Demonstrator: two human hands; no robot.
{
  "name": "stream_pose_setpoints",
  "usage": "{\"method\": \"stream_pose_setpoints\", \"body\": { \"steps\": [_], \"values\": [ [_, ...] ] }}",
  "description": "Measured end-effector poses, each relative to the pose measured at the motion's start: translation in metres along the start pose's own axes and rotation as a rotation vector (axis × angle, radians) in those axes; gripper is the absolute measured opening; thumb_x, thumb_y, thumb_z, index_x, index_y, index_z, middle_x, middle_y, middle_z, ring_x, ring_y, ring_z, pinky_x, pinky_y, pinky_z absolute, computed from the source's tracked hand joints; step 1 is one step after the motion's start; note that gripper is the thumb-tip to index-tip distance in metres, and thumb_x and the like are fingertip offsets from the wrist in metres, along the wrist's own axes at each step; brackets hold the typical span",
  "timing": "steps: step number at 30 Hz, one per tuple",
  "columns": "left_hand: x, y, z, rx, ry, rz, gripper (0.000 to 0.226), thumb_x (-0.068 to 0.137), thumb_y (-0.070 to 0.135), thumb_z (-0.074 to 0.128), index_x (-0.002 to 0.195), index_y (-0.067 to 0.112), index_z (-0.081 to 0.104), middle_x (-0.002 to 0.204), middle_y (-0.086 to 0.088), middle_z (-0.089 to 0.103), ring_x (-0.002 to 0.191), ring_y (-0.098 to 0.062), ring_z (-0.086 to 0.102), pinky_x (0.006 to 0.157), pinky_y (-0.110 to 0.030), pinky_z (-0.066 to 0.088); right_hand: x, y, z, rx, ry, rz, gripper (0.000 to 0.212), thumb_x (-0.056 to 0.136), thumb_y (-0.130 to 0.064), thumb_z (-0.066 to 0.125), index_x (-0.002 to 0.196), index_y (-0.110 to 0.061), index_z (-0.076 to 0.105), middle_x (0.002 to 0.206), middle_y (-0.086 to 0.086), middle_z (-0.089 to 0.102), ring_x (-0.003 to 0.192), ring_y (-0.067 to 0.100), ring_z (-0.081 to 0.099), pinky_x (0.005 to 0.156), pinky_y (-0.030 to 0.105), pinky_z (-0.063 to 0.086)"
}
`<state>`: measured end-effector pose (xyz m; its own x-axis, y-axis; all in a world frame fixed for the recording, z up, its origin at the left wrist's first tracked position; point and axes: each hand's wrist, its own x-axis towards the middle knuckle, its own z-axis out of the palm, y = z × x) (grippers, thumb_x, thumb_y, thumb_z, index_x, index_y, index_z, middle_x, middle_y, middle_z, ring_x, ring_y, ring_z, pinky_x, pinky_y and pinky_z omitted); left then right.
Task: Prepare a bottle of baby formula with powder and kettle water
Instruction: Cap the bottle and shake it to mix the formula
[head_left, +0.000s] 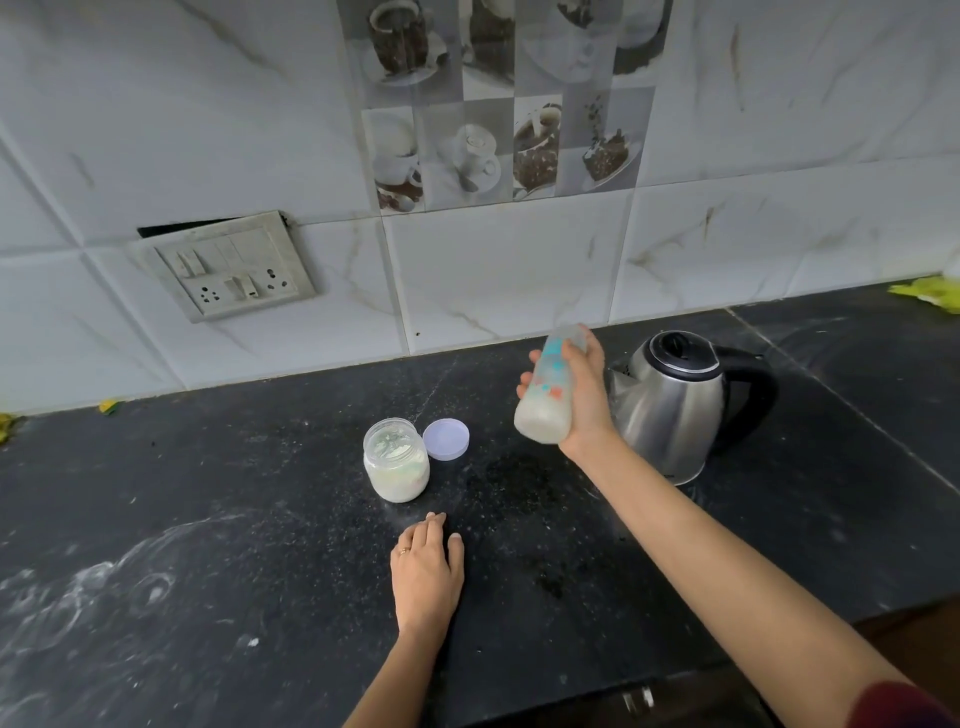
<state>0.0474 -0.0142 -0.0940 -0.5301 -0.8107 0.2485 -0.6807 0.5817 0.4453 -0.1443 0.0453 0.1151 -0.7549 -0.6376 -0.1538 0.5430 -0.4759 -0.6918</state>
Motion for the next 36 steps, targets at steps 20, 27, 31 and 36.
{"method": "stream_pose_setpoints", "body": {
  "steps": [20, 27, 31, 36],
  "values": [
    [-0.001, 0.001, -0.001, 0.012, 0.003, 0.000, 0.033, 0.087, 0.023, 0.064, 0.117, 0.010, 0.065, 0.117, -0.005, 0.067, 0.109, -0.027, 0.059, 0.090, -0.042, 0.047, 0.000, -0.011, 0.000, 0.164, 0.083, -0.017, 0.032, 0.100, -0.023, 0.051, 0.130, -0.029, 0.042, 0.091, 0.015, 0.056, 0.059, 0.023, 0.057, 0.056, 0.031, 0.055],
    [-0.001, 0.004, -0.004, 0.015, 0.003, -0.001, 0.033, 0.087, 0.024, 0.064, 0.117, 0.010, 0.066, 0.118, -0.004, 0.067, 0.109, -0.026, 0.059, 0.089, -0.041, 0.047, -0.001, -0.009, 0.001, 0.049, 0.020, -0.017, 0.030, 0.100, -0.021, 0.049, 0.126, -0.033, 0.041, 0.091, 0.015, 0.056, 0.056, 0.024, 0.057, 0.054, 0.031, 0.053],
    [-0.002, 0.003, -0.004, 0.013, 0.008, 0.002, 0.033, 0.087, 0.023, 0.065, 0.116, 0.009, 0.066, 0.117, -0.004, 0.067, 0.109, -0.026, 0.059, 0.089, -0.041, 0.048, 0.004, -0.017, 0.001, 0.087, 0.027, -0.025, 0.029, 0.100, -0.023, 0.050, 0.127, -0.031, 0.041, 0.087, 0.014, 0.056, 0.055, 0.024, 0.057, 0.054, 0.031, 0.053],
    [0.000, 0.004, -0.003, 0.017, 0.006, 0.008, 0.032, 0.087, 0.023, 0.064, 0.116, 0.009, 0.065, 0.116, -0.004, 0.067, 0.108, -0.026, 0.059, 0.089, -0.041, 0.048, 0.004, -0.016, 0.005, 0.081, 0.027, -0.045, 0.027, 0.100, -0.022, 0.049, 0.125, -0.029, 0.040, 0.085, 0.015, 0.056, 0.055, 0.025, 0.056, 0.053, 0.031, 0.052]
  ]
}}
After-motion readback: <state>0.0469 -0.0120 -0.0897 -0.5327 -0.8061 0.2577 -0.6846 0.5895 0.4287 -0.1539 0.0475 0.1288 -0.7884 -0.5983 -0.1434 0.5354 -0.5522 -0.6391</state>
